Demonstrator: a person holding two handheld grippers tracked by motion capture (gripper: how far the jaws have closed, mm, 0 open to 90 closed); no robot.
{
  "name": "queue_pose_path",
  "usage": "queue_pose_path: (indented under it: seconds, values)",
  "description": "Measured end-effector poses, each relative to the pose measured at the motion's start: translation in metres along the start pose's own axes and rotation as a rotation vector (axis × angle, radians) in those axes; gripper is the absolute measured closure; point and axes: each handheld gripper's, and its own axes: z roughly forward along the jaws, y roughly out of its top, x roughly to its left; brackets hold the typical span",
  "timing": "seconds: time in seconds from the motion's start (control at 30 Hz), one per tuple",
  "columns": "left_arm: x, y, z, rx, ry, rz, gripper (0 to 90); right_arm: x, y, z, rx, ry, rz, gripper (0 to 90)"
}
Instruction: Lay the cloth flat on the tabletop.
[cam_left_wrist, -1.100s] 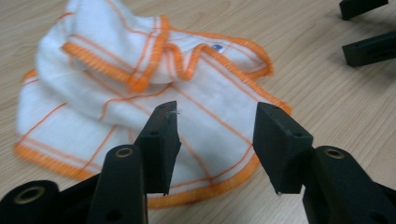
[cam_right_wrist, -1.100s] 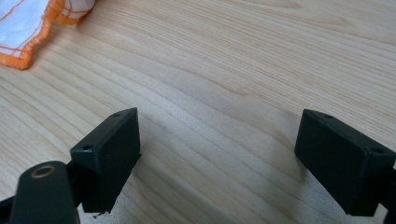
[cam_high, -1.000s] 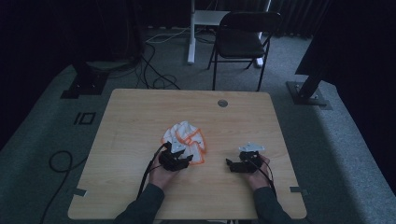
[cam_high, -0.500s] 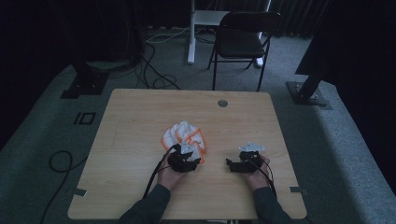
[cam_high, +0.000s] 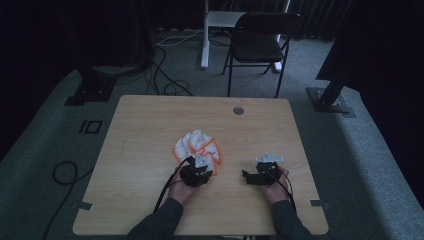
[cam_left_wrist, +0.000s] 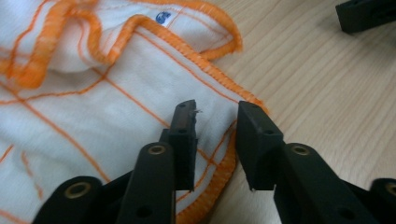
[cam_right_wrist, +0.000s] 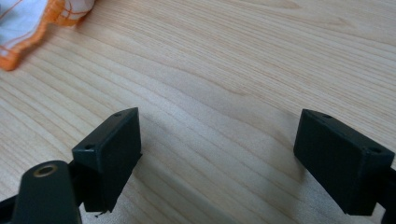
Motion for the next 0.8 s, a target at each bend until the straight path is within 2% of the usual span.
queue_pose_path:
  seconds: [0.23, 0.47, 0.57, 0.67, 0.8]
  values:
    - [0.008, -0.015, -0.015, -0.002, -0.011, 0.009, 70.0, 0.0, 0.0, 0.0, 0.0, 0.0, 0.0, 14.9]
    - [0.017, -0.03, -0.03, -0.002, -0.004, 0.01, 69.2, 0.0, 0.0, 0.0, -0.003, -0.006, 0.005, 16.9]
    - [0.022, -0.035, -0.035, -0.005, 0.001, 0.001, 68.9, 0.0, 0.0, -0.001, -0.012, -0.012, 0.011, 26.0]
    - [0.026, -0.039, -0.039, -0.008, 0.0, -0.015, 68.6, 0.002, 0.002, -0.003, -0.008, -0.021, 0.019, 40.6]
    - [0.024, -0.038, -0.039, -0.004, 0.006, -0.022, 66.0, 0.013, 0.007, -0.003, -0.013, -0.009, 0.002, 44.8]
